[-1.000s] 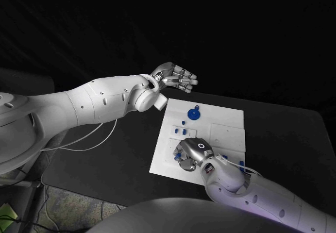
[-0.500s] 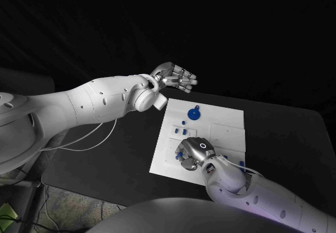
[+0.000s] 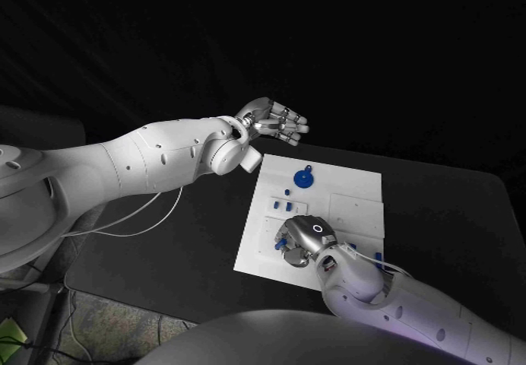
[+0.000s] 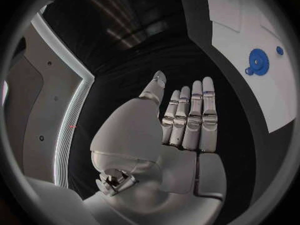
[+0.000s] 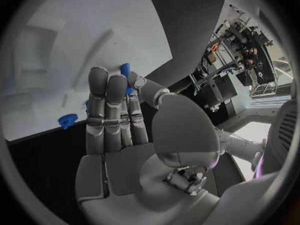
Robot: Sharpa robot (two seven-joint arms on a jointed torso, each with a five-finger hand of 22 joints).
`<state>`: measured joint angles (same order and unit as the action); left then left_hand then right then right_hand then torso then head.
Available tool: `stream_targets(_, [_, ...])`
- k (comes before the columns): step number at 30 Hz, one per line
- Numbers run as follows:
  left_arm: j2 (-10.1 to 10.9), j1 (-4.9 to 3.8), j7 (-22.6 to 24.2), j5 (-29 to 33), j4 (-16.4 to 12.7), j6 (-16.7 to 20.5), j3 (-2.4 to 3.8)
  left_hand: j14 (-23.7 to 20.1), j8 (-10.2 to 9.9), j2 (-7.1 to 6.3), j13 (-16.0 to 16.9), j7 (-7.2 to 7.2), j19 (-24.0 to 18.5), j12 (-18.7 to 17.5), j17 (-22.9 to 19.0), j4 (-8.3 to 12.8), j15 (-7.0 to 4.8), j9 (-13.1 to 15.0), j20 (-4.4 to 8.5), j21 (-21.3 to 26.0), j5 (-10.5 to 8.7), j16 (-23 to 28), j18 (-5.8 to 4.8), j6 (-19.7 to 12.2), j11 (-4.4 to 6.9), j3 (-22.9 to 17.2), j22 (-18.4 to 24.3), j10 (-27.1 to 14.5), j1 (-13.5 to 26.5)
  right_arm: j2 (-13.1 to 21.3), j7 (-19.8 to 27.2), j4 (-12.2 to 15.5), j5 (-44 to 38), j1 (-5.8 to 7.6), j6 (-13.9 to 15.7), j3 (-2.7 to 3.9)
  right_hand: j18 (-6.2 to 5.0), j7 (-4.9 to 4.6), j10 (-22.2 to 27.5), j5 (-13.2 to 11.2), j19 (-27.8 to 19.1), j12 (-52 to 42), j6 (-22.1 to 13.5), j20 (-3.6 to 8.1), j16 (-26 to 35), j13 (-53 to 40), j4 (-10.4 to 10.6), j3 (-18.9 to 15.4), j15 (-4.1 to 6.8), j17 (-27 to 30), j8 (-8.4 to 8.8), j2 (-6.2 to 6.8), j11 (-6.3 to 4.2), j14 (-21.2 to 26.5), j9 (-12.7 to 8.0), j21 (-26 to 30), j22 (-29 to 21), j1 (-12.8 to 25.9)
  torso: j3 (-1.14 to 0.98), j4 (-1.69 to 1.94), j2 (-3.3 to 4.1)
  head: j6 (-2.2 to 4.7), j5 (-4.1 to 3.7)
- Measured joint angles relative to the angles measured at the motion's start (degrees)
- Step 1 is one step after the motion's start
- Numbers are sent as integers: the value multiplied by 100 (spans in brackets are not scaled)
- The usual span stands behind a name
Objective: Assemble the parts on the task board
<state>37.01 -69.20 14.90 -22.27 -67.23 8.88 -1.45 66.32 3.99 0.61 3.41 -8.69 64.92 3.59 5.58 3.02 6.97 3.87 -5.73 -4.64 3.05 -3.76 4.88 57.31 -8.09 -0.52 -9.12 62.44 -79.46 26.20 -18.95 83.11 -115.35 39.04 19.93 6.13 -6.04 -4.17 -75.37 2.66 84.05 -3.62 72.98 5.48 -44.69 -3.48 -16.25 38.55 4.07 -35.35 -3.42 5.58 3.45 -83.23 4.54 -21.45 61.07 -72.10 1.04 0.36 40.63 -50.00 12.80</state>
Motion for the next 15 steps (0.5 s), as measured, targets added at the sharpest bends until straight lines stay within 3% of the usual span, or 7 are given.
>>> stream_targets(8, [-5, 0, -1, -4, 1, -7, 0, 0, 0, 0, 0, 0, 0, 0, 0, 0, 0, 0, 0, 0, 0, 0, 0, 0, 0, 0, 0, 0, 0, -38, 2, -43, -5, 20, 2, -72, 1, 0, 0, -1, 8, 0, 0, -8, 0, 0, -1, -2, 0, -5, 0, 0, 0, 0, 2, 33, 9, 1, -3, 2, 0, -1, 5])
stream_targets(15, [-6, 0, -5, -8, 5, -16, 0, -14, 0, 21, 0, 0, 0, 0, 0, -22, 14, 0, 0, 0, 0, 0, 0, 0, 0, 22, 10, 0, -22, -58, -1, -57, -28, 26, 9, -96, 0, 0, 0, -5, 9, 1, 0, -9, 1, 0, -2, -3, 0, -5, 0, 1, 0, 0, 3, 33, 35, 1, -4, -2, 1, -1, 5])
